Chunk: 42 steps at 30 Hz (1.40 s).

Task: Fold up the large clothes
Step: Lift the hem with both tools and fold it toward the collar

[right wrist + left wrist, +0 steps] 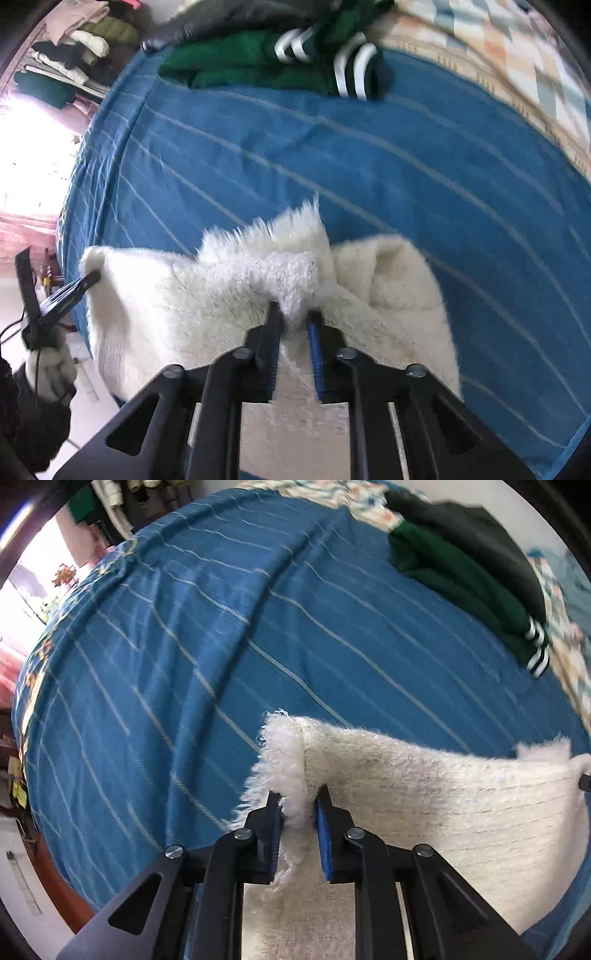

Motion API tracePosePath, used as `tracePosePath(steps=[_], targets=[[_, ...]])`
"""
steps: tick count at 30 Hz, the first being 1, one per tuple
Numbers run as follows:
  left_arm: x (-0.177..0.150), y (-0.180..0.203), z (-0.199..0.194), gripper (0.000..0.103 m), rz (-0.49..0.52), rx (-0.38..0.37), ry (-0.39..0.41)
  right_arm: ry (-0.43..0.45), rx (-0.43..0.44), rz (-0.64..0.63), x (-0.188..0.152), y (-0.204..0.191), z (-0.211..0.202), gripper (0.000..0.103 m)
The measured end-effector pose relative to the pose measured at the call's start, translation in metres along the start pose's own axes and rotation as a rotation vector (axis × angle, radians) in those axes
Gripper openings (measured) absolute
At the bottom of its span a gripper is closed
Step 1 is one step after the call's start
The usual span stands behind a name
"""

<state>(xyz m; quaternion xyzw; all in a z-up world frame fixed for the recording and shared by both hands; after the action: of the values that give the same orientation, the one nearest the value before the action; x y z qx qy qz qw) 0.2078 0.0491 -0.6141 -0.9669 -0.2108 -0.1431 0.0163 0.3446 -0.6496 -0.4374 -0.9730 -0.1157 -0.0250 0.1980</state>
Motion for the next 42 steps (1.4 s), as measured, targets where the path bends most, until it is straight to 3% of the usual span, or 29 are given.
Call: tracePosePath(steps=[3, 5, 7, 10, 12, 15, 16, 17, 20, 23, 26, 28, 30, 33, 36, 37, 38, 40, 42], targets=[[0.002, -0.002, 0.006, 0.014, -0.037, -0.028, -0.011, 0.088, 0.037, 0.152, 0.017, 0.016, -0.015, 0.004], [-0.001, 0.001, 0.022, 0.015, -0.036, -0.010, -0.037, 0.128, 0.000, 0.200, 0.023, 0.034, -0.017, 0.000], [-0.005, 0.003, 0.044, 0.020, -0.042, -0.007, -0.084, 0.090, 0.031, 0.266, 0.035, 0.040, 0.006, 0.000], [-0.003, 0.003, 0.052, 0.022, -0.036, -0.004, -0.108, 0.041, -0.057, 0.248, 0.040, 0.032, 0.022, 0.000], [-0.001, 0.001, 0.040, 0.026, -0.035, -0.010, -0.094, 0.109, -0.092, 0.208, 0.039, 0.022, 0.001, 0.000], [0.001, -0.009, 0.015, 0.057, -0.050, 0.022, -0.050, 0.229, -0.051, 0.184, 0.029, 0.004, -0.041, 0.002], [0.002, -0.013, 0.008, 0.083, -0.059, 0.036, -0.034, 0.215, -0.050, 0.183, 0.024, -0.002, -0.050, 0.003], [0.003, -0.018, 0.000, 0.090, -0.071, 0.052, -0.012, 0.176, -0.046, 0.173, 0.017, -0.007, -0.054, 0.003], [0.005, -0.029, -0.028, 0.090, -0.102, 0.104, 0.091, 0.031, -0.032, 0.150, 0.005, -0.023, -0.021, 0.003], [0.001, -0.028, -0.042, 0.092, -0.072, 0.161, 0.152, -0.143, -0.090, 0.161, -0.001, -0.021, 0.050, 0.003], [-0.009, -0.020, -0.033, 0.096, -0.025, 0.167, 0.103, -0.163, -0.151, 0.205, 0.013, -0.002, 0.101, 0.000], [-0.021, -0.014, -0.034, 0.096, -0.005, 0.175, 0.065, -0.153, -0.158, 0.243, 0.027, 0.000, 0.107, 0.000], [-0.028, 0.001, -0.035, 0.096, 0.007, 0.147, 0.041, -0.185, -0.201, 0.196, 0.032, -0.005, 0.106, 0.000], [-0.036, 0.040, -0.048, 0.096, 0.057, 0.106, 0.034, -0.158, -0.149, 0.186, 0.034, -0.006, 0.081, 0.000], [-0.039, 0.081, -0.050, 0.096, 0.108, 0.050, 0.042, 0.011, -0.024, 0.280, 0.021, 0.014, 0.014, 0.010], [-0.041, 0.097, -0.046, 0.096, 0.134, 0.027, 0.045, 0.055, -0.030, 0.317, 0.008, 0.028, -0.007, 0.026], [-0.043, 0.111, -0.040, 0.096, 0.159, 0.020, 0.043, 0.094, -0.043, 0.363, -0.008, 0.043, -0.027, 0.052], [-0.051, 0.134, -0.015, 0.096, 0.186, 0.002, 0.018, 0.151, -0.032, 0.460, -0.047, 0.072, -0.056, 0.074], [-0.063, 0.141, 0.023, 0.096, 0.173, 0.001, -0.042, 0.155, 0.001, 0.553, -0.090, 0.098, -0.064, 0.074]])
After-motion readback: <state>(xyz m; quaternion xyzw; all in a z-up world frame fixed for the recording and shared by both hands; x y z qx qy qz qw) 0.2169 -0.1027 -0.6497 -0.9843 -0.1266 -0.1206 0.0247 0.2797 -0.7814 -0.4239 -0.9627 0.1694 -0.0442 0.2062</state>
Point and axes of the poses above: each gripper's, at about its wrist camera, not at the fingertips, and z roughly the way its jaws point, y to its right, x to its top, the point moved 8 cm from there along z, roughly the way its jaws point
